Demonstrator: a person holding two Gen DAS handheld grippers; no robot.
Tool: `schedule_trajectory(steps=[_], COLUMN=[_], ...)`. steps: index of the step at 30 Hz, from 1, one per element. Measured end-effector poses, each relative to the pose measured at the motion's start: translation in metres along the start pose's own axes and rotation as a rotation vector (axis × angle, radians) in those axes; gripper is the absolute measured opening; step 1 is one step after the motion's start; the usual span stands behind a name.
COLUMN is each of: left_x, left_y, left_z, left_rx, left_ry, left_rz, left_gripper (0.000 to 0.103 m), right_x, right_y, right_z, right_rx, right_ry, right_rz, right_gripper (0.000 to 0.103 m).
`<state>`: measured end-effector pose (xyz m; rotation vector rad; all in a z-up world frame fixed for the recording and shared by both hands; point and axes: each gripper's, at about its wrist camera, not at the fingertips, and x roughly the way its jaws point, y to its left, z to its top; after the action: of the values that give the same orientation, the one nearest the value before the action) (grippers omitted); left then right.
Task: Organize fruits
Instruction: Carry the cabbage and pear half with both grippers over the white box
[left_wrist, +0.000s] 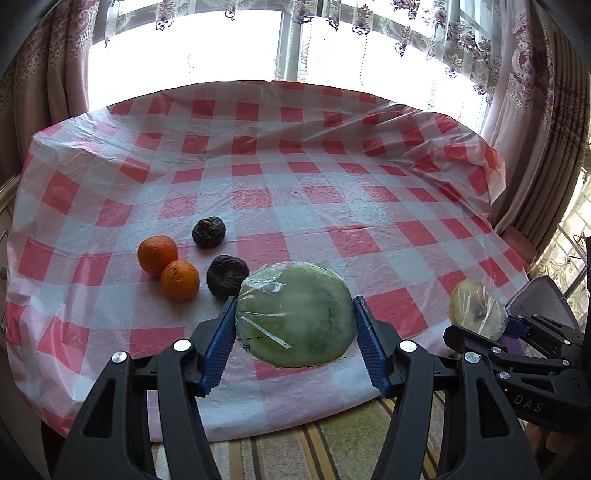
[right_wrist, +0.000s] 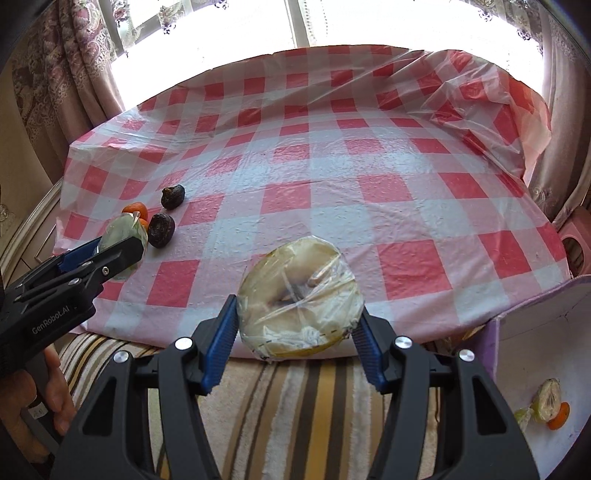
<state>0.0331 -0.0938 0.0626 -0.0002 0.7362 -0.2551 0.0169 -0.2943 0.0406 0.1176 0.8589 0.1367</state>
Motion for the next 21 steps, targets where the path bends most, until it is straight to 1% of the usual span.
schedule_trajectory(steps=[6, 13, 21], left_x=[0.005, 0.012, 0.022], left_y=[-0.048, -0.114, -0.175], left_z=[0.0, -0.008, -0.02], left_rx=[0.055, 0.139, 0.206], left_ry=[0.029, 0.073, 0.129], left_rz=[-0.101, -0.232, -0.349], left_gripper=[0.059, 0.059, 0.059], right_x=[-0.021, -0.047, -0.068], right_y=[-0.039, -0.084, -0.134], right_z=[-0.013, -0.028, -0.044], right_rx=[0.052, 0.1, 0.166], right_ry=[-0.009, -0.023, -0.032], right_rz=[-0.05, -0.119, -0.204], right_gripper=[0.059, 0.059, 0.059])
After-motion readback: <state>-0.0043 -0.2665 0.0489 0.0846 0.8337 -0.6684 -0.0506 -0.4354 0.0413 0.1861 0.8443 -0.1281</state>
